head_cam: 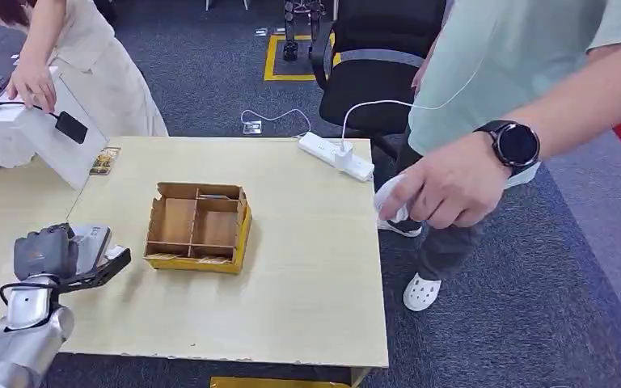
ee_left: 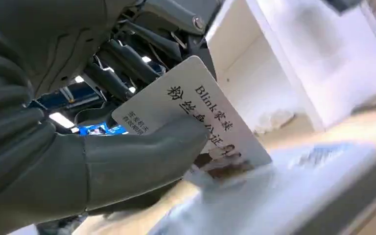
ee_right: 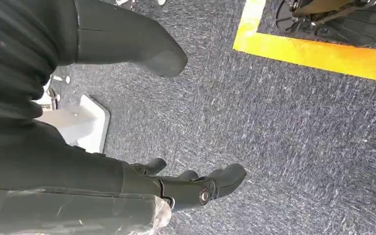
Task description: Pass the card to the sensor for recognition and then transmit it.
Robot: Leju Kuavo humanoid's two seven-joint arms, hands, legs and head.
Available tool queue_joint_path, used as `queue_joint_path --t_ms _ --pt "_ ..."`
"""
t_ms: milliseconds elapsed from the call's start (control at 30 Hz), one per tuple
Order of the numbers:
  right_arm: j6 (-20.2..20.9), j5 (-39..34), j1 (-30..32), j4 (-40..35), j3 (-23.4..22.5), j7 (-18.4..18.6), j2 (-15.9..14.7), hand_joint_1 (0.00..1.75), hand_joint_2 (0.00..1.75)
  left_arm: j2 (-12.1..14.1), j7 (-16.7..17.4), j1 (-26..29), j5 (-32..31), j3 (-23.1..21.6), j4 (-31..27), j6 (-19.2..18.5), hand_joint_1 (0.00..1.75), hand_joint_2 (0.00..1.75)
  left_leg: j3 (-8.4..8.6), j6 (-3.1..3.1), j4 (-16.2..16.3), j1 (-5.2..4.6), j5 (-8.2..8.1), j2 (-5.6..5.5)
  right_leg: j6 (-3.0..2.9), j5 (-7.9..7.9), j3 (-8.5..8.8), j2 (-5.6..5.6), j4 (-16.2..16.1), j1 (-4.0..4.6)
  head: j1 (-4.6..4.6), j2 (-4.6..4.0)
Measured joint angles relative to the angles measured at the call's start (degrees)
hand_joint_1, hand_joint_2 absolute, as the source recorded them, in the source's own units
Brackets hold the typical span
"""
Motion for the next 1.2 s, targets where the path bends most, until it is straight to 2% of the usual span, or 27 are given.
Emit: queue_joint_path --t_ms 167,267,367,467,667,733,833,933,1100,1167,1200 --pt "-0.02 0.04 0.00 0.00 -0.07 -0.22 0.00 0.00 1.75 0.09 0.04 0.44 -0.68 0.00 1.34 -1.40 1.75 1.75 0.00 0.00 0.00 0.00 0.00 -0.01 0.00 0.00 0.02 -0.01 0.00 0.00 0.00 0.00" --pt "-0.15 0.07 -0.02 0.00 -0.11 -0.44 0.00 0.00 1.75 0.22 -0.26 0.51 -0.46 0.00 1.82 -4.59 1.75 1.75 0.01 0.00 0.00 0.00 0.00 -0.01 0.00 0.00 0.03 -0.02 0.00 0.00 0.00 0.00" --pt "-0.28 0.09 -0.01 0.00 -0.13 -0.59 0.00 0.00 1.75 0.46 -0.37 0.56 -0.18 0.00 2.04 -5.49 1.75 1.75 0.02 0.00 0.00 0.00 0.00 -0.01 0.00 0.00 0.04 -0.02 0.00 0.00 0.00 0.00" --pt "-0.35 0.13 -0.01 0.00 -0.20 -0.70 0.00 0.00 1.75 0.52 -1.62 0.44 0.59 0.00 2.19 -7.94 1.75 1.75 0.06 0.00 -0.01 0.00 0.00 -0.04 0.00 0.00 0.09 -0.05 0.01 0.00 0.02 0.00" --pt "-0.35 0.87 -0.13 -0.07 -0.59 -0.74 0.02 0.00 1.75 1.51 -4.87 -0.45 5.10 -1.01 2.17 -17.42 1.75 1.75 0.38 0.01 -0.12 -0.06 -0.01 -0.15 0.01 -0.08 0.47 -0.24 0.01 -0.05 -0.02 0.00" --pt "-0.35 1.16 -0.13 -0.18 -0.72 -0.72 0.00 0.00 1.75 1.86 -6.10 -0.63 7.28 -1.09 2.14 -19.52 1.75 1.75 0.51 0.00 -0.14 -0.08 -0.01 -0.14 -0.01 -0.09 0.57 -0.24 0.01 -0.07 0.00 0.00" --pt "-0.35 1.31 -0.16 -0.26 -0.92 -0.72 0.02 0.00 1.75 2.10 -6.84 -0.61 8.68 -1.44 2.10 -20.57 1.75 1.75 0.70 0.00 -0.18 -0.09 0.00 -0.15 -0.01 -0.09 0.74 -0.24 0.03 -0.08 -0.02 0.00" --pt "-0.35 1.33 -0.17 -0.37 -0.94 -0.72 0.02 0.00 1.75 2.08 -8.22 -0.36 10.69 -1.49 1.64 -18.84 1.75 1.75 0.81 -0.06 -0.18 -0.09 0.05 -0.15 -0.02 -0.09 0.81 -0.23 0.05 -0.09 0.00 0.00" --pt "-0.44 1.86 -0.07 -0.39 -0.98 -0.79 0.02 0.00 1.75 0.90 -15.05 2.42 19.88 -0.72 -2.45 -6.42 1.75 1.75 0.60 -0.07 -0.14 -0.04 0.18 -0.15 -0.05 -0.02 0.59 -0.22 0.05 -0.03 0.02 0.00" --pt "-0.52 1.95 -0.04 -0.39 -0.98 -0.83 0.02 0.00 1.75 0.61 -17.64 2.64 23.94 0.46 -4.77 -3.69 1.75 1.75 0.53 -0.07 -0.14 -0.05 0.18 -0.14 -0.04 0.02 0.55 -0.22 0.05 -0.04 0.02 0.00" --pt "-0.59 1.99 -0.03 -0.39 -1.01 -0.85 0.02 0.00 1.75 0.52 -17.84 2.65 25.02 1.05 -5.96 -3.59 1.75 1.75 0.51 -0.07 -0.13 -0.05 0.18 -0.14 -0.04 0.02 0.53 -0.22 0.05 -0.04 0.00 0.00"
